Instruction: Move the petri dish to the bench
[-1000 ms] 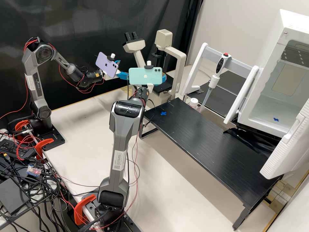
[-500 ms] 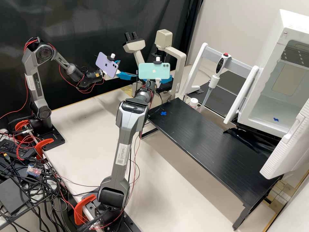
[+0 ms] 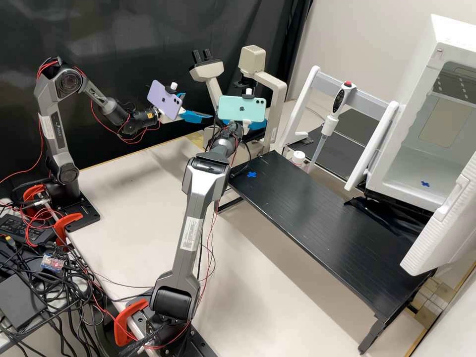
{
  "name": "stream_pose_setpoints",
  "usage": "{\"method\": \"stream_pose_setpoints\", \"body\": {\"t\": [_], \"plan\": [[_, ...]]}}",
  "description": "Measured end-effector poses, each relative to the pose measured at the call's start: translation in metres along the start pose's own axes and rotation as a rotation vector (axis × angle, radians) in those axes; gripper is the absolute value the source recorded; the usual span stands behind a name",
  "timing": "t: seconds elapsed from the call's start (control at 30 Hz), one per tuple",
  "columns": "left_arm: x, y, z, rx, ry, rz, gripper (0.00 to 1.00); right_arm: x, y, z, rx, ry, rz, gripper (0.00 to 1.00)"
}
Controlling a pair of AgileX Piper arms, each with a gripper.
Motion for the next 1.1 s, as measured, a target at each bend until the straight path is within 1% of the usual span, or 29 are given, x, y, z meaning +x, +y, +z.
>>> {"method": "stream_pose_setpoints", "body": {"t": [0.07,0.1,0.13,0.3,0.37,0.5,0.57,0.7,0.77,0.8,1.1], "plan": [[0.0,0.0,0.0,0.0,0.0,0.0,1.0,0.002,-0.003,0.003,0.021,-0.01,-0.004,1.0],[0.0,0.0,0.0,0.0,0.0,0.0,1.0,0.002,-0.004,0.004,0.024,-0.012,-0.006,1.0],[0.0,0.0,0.0,0.0,0.0,0.0,1.0,0.003,-0.006,0.006,0.024,-0.016,-0.01,0.0],[0.0,0.0,0.0,0.0,0.0,0.0,1.0,0.004,-0.012,0.011,0.017,-0.029,-0.026,0.0],[0.0,0.0,0.0,0.0,0.0,0.0,1.0,0.004,-0.015,0.014,0.016,-0.034,-0.021,0.0],[0.0,0.0,0.0,0.0,0.0,0.0,1.0,0.003,-0.017,0.018,0.035,-0.047,-0.002,0.0],[0.0,0.0,0.0,0.0,0.0,0.0,1.0,0.003,-0.018,0.02,0.037,-0.052,0.004,0.0],[0.0,0.0,0.0,0.0,0.0,0.0,1.0,0.004,-0.019,0.023,0.036,-0.06,0.025,0.0],[0.0,0.0,0.0,0.0,0.0,0.0,1.0,0.004,-0.021,0.026,0.026,-0.064,0.037,0.0],[0.0,0.0,0.0,0.0,0.0,0.0,1.0,0.005,-0.022,0.027,0.029,-0.065,0.043,0.0],[0.0,0.0,0.0,0.0,0.0,0.0,1.0,0.005,-0.023,0.029,0.03,-0.069,0.05,0.0]]}}
